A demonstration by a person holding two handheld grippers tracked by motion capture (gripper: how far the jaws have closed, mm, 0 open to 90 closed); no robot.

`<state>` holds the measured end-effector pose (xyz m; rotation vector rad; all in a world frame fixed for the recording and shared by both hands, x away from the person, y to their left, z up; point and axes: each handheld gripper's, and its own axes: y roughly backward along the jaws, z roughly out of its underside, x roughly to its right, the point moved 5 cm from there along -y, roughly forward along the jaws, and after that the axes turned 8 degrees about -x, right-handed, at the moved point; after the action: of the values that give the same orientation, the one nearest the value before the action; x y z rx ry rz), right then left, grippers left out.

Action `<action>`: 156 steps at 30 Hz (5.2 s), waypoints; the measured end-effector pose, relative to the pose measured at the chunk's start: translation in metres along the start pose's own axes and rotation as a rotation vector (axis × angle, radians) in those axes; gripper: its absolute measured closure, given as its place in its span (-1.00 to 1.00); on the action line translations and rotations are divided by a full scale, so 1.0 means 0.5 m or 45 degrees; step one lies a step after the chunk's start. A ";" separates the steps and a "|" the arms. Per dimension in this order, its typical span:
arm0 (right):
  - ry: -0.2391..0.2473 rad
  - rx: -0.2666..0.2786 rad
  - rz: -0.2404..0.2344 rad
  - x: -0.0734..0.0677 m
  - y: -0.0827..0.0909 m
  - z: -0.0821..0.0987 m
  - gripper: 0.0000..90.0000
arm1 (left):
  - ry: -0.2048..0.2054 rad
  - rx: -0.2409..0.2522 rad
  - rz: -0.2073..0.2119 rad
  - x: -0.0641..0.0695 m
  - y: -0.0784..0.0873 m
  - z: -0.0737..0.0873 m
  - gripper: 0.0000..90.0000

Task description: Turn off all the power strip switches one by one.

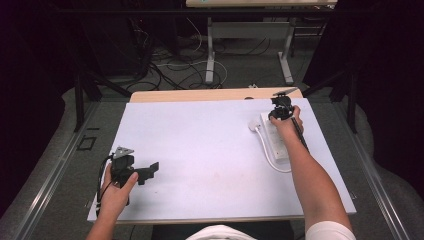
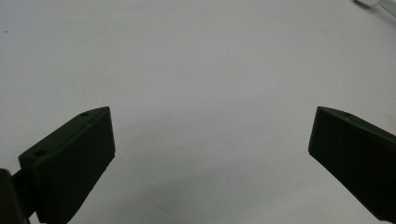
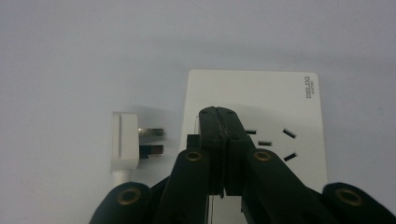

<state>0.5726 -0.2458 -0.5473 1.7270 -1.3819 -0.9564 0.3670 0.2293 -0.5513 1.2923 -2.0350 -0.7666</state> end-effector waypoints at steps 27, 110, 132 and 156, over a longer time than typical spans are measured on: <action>0.027 0.063 0.016 -0.012 -0.031 -0.005 1.00 | 0.006 -0.028 -0.002 -0.006 -0.002 0.008 -0.99; 0.296 0.065 -0.154 -0.098 0.076 0.107 0.31 | -0.001 -0.024 0.020 0.006 -0.011 0.004 -0.99; 0.525 0.151 -0.275 -0.139 0.135 0.222 -0.25 | -0.004 -0.022 0.028 0.008 -0.012 0.003 -0.99; 0.465 0.263 -0.330 -0.134 0.151 0.343 -0.66 | -0.013 -0.022 0.034 0.014 -0.013 0.003 -0.99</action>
<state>0.3777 -0.2071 -0.5541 2.1500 -1.0651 -0.6014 0.3671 0.2207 -0.5557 1.2522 -2.0454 -0.7784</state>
